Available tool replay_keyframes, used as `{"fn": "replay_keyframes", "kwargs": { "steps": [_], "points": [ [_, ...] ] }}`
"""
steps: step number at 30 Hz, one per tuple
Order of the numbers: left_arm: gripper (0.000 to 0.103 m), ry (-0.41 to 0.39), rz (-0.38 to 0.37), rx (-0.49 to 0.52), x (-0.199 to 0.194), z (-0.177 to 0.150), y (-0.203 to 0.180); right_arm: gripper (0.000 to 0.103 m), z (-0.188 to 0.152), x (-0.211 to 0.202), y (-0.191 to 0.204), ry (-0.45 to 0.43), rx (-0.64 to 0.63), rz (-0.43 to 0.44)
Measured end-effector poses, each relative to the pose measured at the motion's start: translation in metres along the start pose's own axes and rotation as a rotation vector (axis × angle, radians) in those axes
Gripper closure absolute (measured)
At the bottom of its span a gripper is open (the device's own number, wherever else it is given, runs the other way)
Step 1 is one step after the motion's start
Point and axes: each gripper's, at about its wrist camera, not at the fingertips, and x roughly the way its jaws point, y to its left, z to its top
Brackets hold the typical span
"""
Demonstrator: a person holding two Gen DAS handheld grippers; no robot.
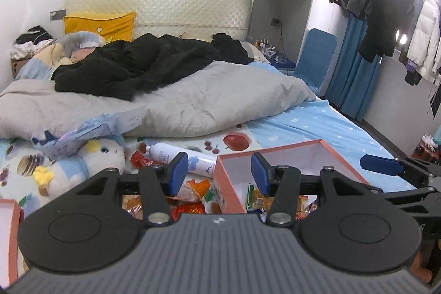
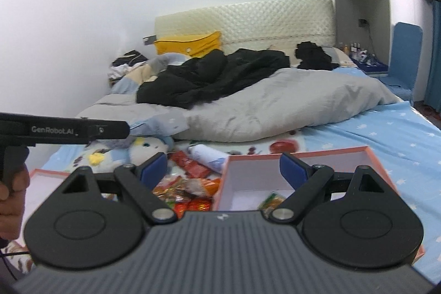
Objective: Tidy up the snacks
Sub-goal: 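Withdraw both tools from the box back toward the snack pile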
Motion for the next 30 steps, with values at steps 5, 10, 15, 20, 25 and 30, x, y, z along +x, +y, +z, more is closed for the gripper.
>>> {"fn": "replay_keyframes", "kwargs": {
  "steps": [5, 10, 15, 20, 25, 30],
  "points": [
    [0.046, -0.002, 0.031, -0.011, -0.016, -0.022, 0.015, 0.013, -0.011, -0.006, 0.020, -0.004, 0.026, 0.001],
    [0.046, 0.018, 0.073, -0.021, -0.029, -0.045, 0.038, 0.013, -0.028, -0.007, 0.036, 0.004, 0.056, 0.016],
    [0.046, 0.045, 0.102, -0.058, -0.039, -0.071, 0.060, 0.013, -0.044, -0.009, 0.055, 0.014, 0.015, 0.015],
    [0.046, 0.073, 0.117, -0.106, -0.047, -0.098, 0.075, 0.013, -0.066, -0.008, 0.072, 0.031, 0.021, 0.019],
    [0.043, 0.080, 0.135, -0.139, -0.055, -0.127, 0.085, 0.013, -0.091, -0.006, 0.083, 0.072, 0.028, 0.046],
    [0.037, 0.129, 0.151, -0.196, -0.053, -0.155, 0.100, 0.013, -0.107, -0.003, 0.094, 0.102, 0.001, 0.049]
  ]
}}
